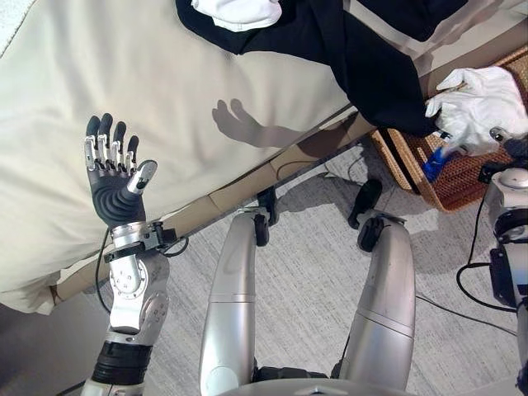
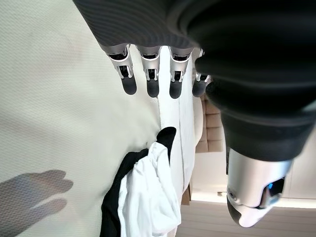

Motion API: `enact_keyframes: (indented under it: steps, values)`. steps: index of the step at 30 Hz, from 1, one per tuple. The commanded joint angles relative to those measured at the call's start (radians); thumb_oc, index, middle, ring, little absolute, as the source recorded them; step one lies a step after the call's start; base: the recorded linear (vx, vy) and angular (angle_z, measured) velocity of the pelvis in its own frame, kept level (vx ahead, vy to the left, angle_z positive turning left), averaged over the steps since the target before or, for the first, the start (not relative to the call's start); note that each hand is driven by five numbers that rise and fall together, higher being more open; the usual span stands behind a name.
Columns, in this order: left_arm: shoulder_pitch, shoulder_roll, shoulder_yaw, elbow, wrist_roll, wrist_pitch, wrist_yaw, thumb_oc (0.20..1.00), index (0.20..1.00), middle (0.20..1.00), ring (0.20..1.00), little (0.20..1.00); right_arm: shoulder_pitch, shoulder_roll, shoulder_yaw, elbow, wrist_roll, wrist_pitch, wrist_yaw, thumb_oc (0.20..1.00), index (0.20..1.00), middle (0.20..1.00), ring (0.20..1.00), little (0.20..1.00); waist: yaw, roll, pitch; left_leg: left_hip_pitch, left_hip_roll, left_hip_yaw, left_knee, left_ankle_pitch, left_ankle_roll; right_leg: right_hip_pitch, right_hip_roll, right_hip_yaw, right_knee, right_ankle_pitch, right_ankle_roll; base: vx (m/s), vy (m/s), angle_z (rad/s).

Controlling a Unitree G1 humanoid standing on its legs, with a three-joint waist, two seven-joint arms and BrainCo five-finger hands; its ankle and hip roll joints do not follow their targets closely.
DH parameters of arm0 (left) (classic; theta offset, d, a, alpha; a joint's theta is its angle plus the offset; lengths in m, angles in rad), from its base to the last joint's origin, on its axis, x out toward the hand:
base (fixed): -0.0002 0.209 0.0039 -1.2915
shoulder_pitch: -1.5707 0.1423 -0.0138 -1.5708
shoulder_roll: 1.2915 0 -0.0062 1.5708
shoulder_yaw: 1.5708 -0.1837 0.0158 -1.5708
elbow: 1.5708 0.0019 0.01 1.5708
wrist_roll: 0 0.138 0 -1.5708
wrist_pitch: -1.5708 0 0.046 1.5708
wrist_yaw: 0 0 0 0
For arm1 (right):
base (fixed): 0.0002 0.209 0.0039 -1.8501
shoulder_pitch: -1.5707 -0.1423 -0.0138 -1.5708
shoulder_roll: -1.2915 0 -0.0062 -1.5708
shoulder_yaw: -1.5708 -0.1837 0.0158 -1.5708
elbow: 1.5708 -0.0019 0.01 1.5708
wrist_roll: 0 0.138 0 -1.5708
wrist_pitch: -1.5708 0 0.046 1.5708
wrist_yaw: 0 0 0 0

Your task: Pick up clothes into the bucket

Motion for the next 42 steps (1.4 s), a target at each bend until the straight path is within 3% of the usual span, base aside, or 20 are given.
enact_keyframes:
  steps: [1, 6, 7, 9, 10, 12, 16, 17, 20, 24, 25, 26, 27, 33, 42]
  values:
    - [0.032, -0.028, 0.019, -0.049, -0.005, -0.074, 0.018, 1.000, 1.000, 1.000, 1.000, 1.000, 0.056, -0.022, 0.010, 0.045, 0.004, 0.004, -0.049, 1.000, 1.000, 1.000, 1.000, 1.000, -0.033, 0.040, -0.118, -0.016, -0.001, -0.054, -0.070, 0.032, -0.036, 0.044, 0.016, 0.076, -0.104, 0.044, 0.083, 0.00, 0.000, 0.00]
    - [0.008, -0.026, 0.018, -0.017, -0.003, -0.075, 0.018, 1.000, 1.000, 1.000, 1.000, 1.000, 0.067, -0.035, -0.037, 0.058, 0.055, 0.002, -0.073, 1.000, 1.000, 1.000, 1.000, 1.000, -0.037, 0.032, -0.133, 0.077, 0.007, -0.055, -0.194, 0.069, -0.039, 0.143, 0.006, 0.047, -0.221, 0.080, 0.102, -0.03, 0.012, 0.00]
    - [-0.004, -0.022, 0.020, 0.004, 0.008, -0.071, 0.019, 1.000, 1.000, 1.000, 1.000, 1.000, 0.083, -0.038, -0.059, 0.042, 0.081, -0.009, -0.079, 1.000, 1.000, 1.000, 1.000, 1.000, -0.042, 0.026, -0.138, 0.114, 0.007, -0.048, -0.262, 0.117, -0.033, 0.185, -0.001, 0.033, -0.293, 0.131, 0.105, 0.00, 0.000, 0.00]
    - [-0.004, -0.021, 0.018, 0.005, 0.008, -0.071, 0.020, 1.000, 1.000, 1.000, 1.000, 1.000, 0.086, -0.037, -0.061, 0.041, 0.081, -0.009, -0.079, 1.000, 1.000, 1.000, 1.000, 1.000, -0.040, 0.026, -0.140, 0.134, 0.007, -0.055, -0.265, 0.090, -0.041, 0.203, 0.001, 0.033, -0.290, 0.103, 0.112, 0.00, 0.000, 0.00]
    - [-0.015, -0.016, 0.014, 0.039, 0.035, -0.064, 0.021, 1.000, 1.000, 1.000, 1.000, 1.000, 0.132, -0.022, -0.077, -0.014, 0.094, -0.033, -0.077, 1.000, 1.000, 1.000, 1.000, 1.000, -0.050, 0.012, -0.145, 0.205, 0.002, -0.051, -0.360, 0.150, -0.039, 0.282, -0.006, 0.013, -0.395, 0.169, 0.119, -0.09, -0.012, 0.00]
    - [-0.018, -0.017, 0.015, 0.053, 0.042, -0.061, 0.022, 1.000, 1.000, 1.000, 1.000, 1.000, 0.154, -0.009, -0.073, -0.057, 0.086, -0.049, -0.080, 1.000, 1.000, 1.000, 1.000, 1.000, -0.055, 0.006, -0.148, 0.242, 0.002, -0.053, -0.395, 0.162, -0.043, 0.321, -0.006, 0.003, -0.428, 0.181, 0.124, -0.04, -0.009, 0.04]
    - [-0.026, -0.002, 0.032, 0.115, 0.104, -0.051, 0.039, 1.000, 1.000, 1.000, 1.000, 1.000, 0.300, 0.072, -0.056, -0.307, -0.011, -0.090, -0.078, 1.000, 1.000, 1.000, 1.000, 1.000, -0.081, -0.024, -0.149, 0.413, 0.004, -0.061, -0.526, 0.200, -0.057, 0.513, -0.002, -0.039, -0.578, 0.232, 0.134, 0.05, -0.028, -0.01]
    - [-0.039, 0.009, 0.048, 0.163, 0.144, -0.041, 0.053, 1.000, 1.000, 1.000, 1.000, 1.000, 0.392, 0.121, -0.054, -0.477, -0.058, -0.118, -0.062, 1.000, 1.000, 1.000, 1.000, 1.000, -0.095, -0.040, -0.155, 0.494, 0.004, -0.066, -0.582, 0.215, -0.063, 0.612, -0.001, -0.064, -0.648, 0.253, 0.142, 0.06, -0.029, -0.10]
    - [-0.050, 0.027, 0.049, 0.203, 0.194, -0.026, 0.063, 1.000, 1.000, 1.000, 1.000, 1.000, 0.481, 0.169, -0.055, -0.588, -0.111, -0.121, -0.041, 1.000, 1.000, 1.000, 1.000, 1.000, -0.105, -0.051, -0.150, 0.583, 0.005, -0.076, -0.633, 0.227, -0.067, 0.719, -0.003, -0.094, -0.711, 0.268, 0.146, 0.09, -0.046, -0.01]
    - [-0.085, 0.067, 0.043, 0.294, 0.335, 0.029, 0.097, 1.000, 1.000, 1.000, 1.000, 1.000, 0.623, 0.257, -0.023, -0.770, -0.187, -0.138, 0.047, 1.000, 1.000, 1.000, 1.000, 1.000, -0.118, -0.078, -0.163, 0.731, 0.009, -0.080, -0.715, 0.248, -0.068, 0.893, -0.001, -0.135, -0.812, 0.296, 0.155, 0.13, -0.028, 0.00]
    - [-0.101, 0.096, 0.041, 0.303, 0.421, 0.068, 0.105, 1.000, 1.000, 1.000, 1.000, 1.000, 0.688, 0.289, 0.005, -0.824, -0.238, -0.133, 0.086, 1.000, 1.000, 1.000, 1.000, 1.000, -0.120, -0.087, -0.178, 0.793, 0.017, -0.080, -0.741, 0.245, -0.070, 0.964, 0.003, -0.152, -0.847, 0.295, 0.161, 0.14, -0.007, -0.02]
    - [-0.101, 0.097, 0.040, 0.303, 0.422, 0.068, 0.106, 1.000, 1.000, 1.000, 1.000, 1.000, 0.689, 0.290, 0.004, -0.825, -0.239, -0.132, 0.086, 1.000, 1.000, 1.000, 1.000, 1.000, -0.121, -0.088, -0.178, 0.794, 0.015, -0.080, -0.745, 0.251, -0.069, 0.965, 0.001, -0.153, -0.851, 0.301, 0.161, 0.18, 0.008, 0.00]
    - [-0.128, 0.118, 0.023, 0.352, 0.522, 0.113, 0.131, 1.000, 1.000, 1.000, 1.000, 1.000, 0.730, 0.333, 0.028, -0.847, -0.255, -0.133, 0.114, 1.000, 1.000, 1.000, 1.000, 1.000, -0.125, -0.099, -0.197, 0.839, 0.024, -0.079, -0.758, 0.249, -0.068, 1.013, 0.006, -0.160, -0.872, 0.303, 0.165, 0.07, 0.011, 0.04]
    - [-0.228, 0.177, -0.036, 0.499, 0.728, 0.197, 0.154, 1.000, 1.000, 1.000, 1.000, 1.000, 0.827, 0.395, 0.098, -0.939, -0.285, -0.136, 0.197, 1.000, 1.000, 1.000, 1.000, 1.000, -0.147, -0.123, -0.206, 0.906, 0.029, -0.066, -0.759, 0.233, -0.061, 1.076, 0.012, -0.159, -0.893, 0.301, 0.166, 0.07, 0.034, 0.01]
    - [-0.443, 0.258, -0.126, 0.732, 0.915, 0.310, 0.265, 1.000, 1.000, 1.000, 1.000, 1.000, 0.854, 0.352, 0.243, -1.079, -0.326, -0.161, 0.279, 1.000, 1.000, 1.000, 1.000, 1.000, -0.191, -0.166, -0.113, 0.766, 0.026, -0.054, -0.645, 0.220, -0.052, 0.939, 0.014, -0.111, -0.834, 0.309, 0.159, -0.10, 0.054, -0.08]
